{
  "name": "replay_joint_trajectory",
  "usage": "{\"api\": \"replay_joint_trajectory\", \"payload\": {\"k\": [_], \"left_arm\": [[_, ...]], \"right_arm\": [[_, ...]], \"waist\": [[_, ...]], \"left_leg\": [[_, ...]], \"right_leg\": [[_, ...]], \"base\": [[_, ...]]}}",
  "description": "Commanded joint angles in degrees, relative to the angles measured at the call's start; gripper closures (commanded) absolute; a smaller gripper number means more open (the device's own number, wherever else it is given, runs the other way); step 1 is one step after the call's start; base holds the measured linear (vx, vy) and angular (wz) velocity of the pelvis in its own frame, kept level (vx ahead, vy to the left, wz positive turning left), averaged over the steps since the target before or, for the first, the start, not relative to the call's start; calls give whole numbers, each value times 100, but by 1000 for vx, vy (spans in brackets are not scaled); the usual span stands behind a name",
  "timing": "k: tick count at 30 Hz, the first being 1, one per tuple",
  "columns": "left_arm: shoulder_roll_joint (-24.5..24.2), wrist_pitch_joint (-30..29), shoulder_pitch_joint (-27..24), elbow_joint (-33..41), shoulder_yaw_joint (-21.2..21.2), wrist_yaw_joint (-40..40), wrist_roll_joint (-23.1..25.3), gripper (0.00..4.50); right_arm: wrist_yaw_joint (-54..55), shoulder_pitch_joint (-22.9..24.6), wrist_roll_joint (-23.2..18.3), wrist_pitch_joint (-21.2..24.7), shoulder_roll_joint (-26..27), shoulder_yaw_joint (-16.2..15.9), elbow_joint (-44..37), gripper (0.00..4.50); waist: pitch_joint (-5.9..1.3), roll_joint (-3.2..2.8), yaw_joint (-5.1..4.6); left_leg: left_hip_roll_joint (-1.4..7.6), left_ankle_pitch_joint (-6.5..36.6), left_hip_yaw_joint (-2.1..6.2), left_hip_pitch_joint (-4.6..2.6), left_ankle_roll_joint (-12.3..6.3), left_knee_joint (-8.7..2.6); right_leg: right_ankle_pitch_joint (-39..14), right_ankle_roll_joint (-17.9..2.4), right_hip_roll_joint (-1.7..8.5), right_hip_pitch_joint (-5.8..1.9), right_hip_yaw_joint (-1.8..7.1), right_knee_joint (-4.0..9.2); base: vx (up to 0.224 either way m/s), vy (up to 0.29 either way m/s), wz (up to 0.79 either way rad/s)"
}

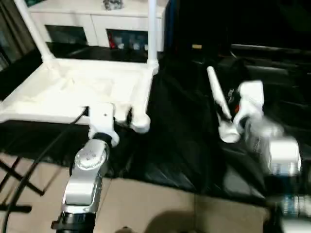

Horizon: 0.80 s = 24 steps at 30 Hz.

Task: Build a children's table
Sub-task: Pick table leg

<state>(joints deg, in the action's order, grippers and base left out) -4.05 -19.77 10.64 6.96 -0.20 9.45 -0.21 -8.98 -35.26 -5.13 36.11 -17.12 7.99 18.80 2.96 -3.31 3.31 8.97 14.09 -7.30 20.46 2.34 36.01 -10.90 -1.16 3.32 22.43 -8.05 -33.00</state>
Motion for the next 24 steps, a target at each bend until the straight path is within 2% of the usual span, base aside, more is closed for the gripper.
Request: {"api": "replay_joint_trajectory", "payload": {"k": [1,2,3,4,5,6,7,8,9,10,11,12,13,14,16,18,19,20,21,22,23,24], "left_arm": [[-96,-76,61,140,-68,114,-16,16],[-151,-54,76,197,-134,179,-29,16],[-179,-38,77,236,-159,184,-21,16],[-192,-57,76,276,-163,165,-9,16],[-158,-59,70,320,-115,152,-52,16],[-117,-88,59,357,-56,99,-75,16],[-101,-100,59,358,-27,61,-74,16],[-12,-184,57,305,184,-268,-6,16],[-7,-166,58,287,202,-305,7,16],[0,-132,63,240,245,-368,15,16],[-7,-122,66,224,257,-378,16,16],[-20,-110,66,221,257,-378,7,16],[-29,-80,72,214,253,-380,6,16],[-29,-94,72,221,256,-368,-20,16],[-34,-108,83,226,257,-354,-44,16],[-27,-138,85,238,267,-324,-63,16],[-14,-157,84,248,275,-320,-86,16],[-9,-167,89,246,275,-337,-104,16],[-9,-167,89,246,275,-337,-104,16],[-16,-161,92,241,271,-344,-100,16],[-21,-158,98,228,271,-355,-96,16],[-21,-156,102,221,273,-357,-97,16]], "right_arm": [[-53,-166,-19,-73,-87,-1,398,0],[-100,-326,23,-97,-126,8,678,0],[-117,-400,45,-146,-139,15,787,0],[-102,-457,59,-194,-144,27,847,0],[-107,-506,24,-194,-131,60,878,0],[-105,-518,-4,-174,-113,80,860,0],[-110,-511,-15,-182,-104,80,842,0],[-177,-335,-37,-357,-13,-4,585,0],[-182,-303,-32,-361,2,-30,560,0],[-193,-210,-6,-356,49,-120,499,0],[-209,-158,13,-356,83,-186,475,0],[-229,-144,27,-385,102,-230,501,0],[-243,-134,46,-407,119,-276,508,0],[-244,-137,50,-378,148,-304,513,0],[-228,-187,53,-353,202,-305,561,0],[-219,-260,9,-280,246,-251,628,0],[-219,-330,-15,-211,275,-218,688,0],[-229,-375,-15,-177,282,-221,727,0],[-229,-375,-15,-177,282,-221,727,0],[-238,-402,-6,-199,279,-236,761,0],[-210,-458,18,-273,267,-259,836,0],[-217,-477,-6,-282,269,-249,861,0]], "waist": [[-249,51,-35],[-208,-32,-70],[-195,-35,-63],[-157,-104,6],[-137,-38,174],[-132,142,150],[-118,387,120],[-228,384,210],[-315,451,265],[-293,401,319],[-393,280,295],[-410,202,299],[-409,189,269],[-431,197,257],[-423,161,263],[-400,144,254],[-380,128,234],[-334,130,208],[-334,130,208],[-215,127,159],[-174,136,117],[-137,142,86]], "left_leg": [[354,1984,89,-172,-304,-429],[553,2623,162,-165,-229,-550],[679,2933,208,-123,-199,-660],[979,3660,319,22,-71,-1021],[1025,3957,221,35,-27,-1207],[765,3773,90,-139,9,-963],[255,3001,-77,-317,118,-420],[-69,550,-164,-111,-147,305],[-33,252,-56,249,-204,66],[32,-30,5,342,-167,-117],[138,-290,20,118,-297,-320],[182,-196,5,89,-295,-329],[204,-98,-8,89,-329,-310],[226,-13,-19,152,-343,-319],[298,86,-50,120,-430,-329],[338,489,-58,89,-378,-374],[371,1018,-51,9,-273,-449],[393,1611,-58,-112,-182,-511],[393,1611,-58,-112,-182,-511],[361,2539,-96,-379,-108,-554],[324,2907,-97,-536,-93,-575],[320,3079,-98,-611,-88,-576]], "right_leg": [[-3193,29,509,-217,157,757],[-3063,139,497,-304,66,655],[-2825,144,466,-363,104,496],[-2019,7,449,-514,289,-188],[-1462,-63,450,-456,599,-640],[-2049,-43,481,-259,772,-368],[-3874,259,499,88,784,341],[-6185,713,890,36,981,730],[-5282,710,864,-358,1018,430],[-4478,639,761,-380,860,330],[-1988,160,381,-161,686,130],[-1635,-60,368,-133,671,136],[-1506,-240,359,-109,662,171],[-1094,-655,373,-185,629,141],[-966,-902,386,-135,602,176],[-1347,-936,413,-165,569,203],[-1838,-888,415,-197,541,236],[-2367,-816,404,-186,512,306],[-2367,-816,404,-186,512,306],[-3304,-641,371,-136,420,489],[-3703,-480,350,-168,331,601],[-3865,-381,334,-158,269,657]], "base": [[-69,-30,4],[-69,-30,4],[-61,-25,2],[-90,-44,3],[-90,-44,3],[-35,-86,16],[31,-125,16],[31,-125,16],[74,-82,-14],[61,-38,-7],[61,-38,-7],[0,0,0],[0,0,0],[0,0,0],[0,0,0],[0,0,0],[0,0,0],[0,0,0],[0,0,0],[0,0,0],[0,0,0],[0,0,0]]}}
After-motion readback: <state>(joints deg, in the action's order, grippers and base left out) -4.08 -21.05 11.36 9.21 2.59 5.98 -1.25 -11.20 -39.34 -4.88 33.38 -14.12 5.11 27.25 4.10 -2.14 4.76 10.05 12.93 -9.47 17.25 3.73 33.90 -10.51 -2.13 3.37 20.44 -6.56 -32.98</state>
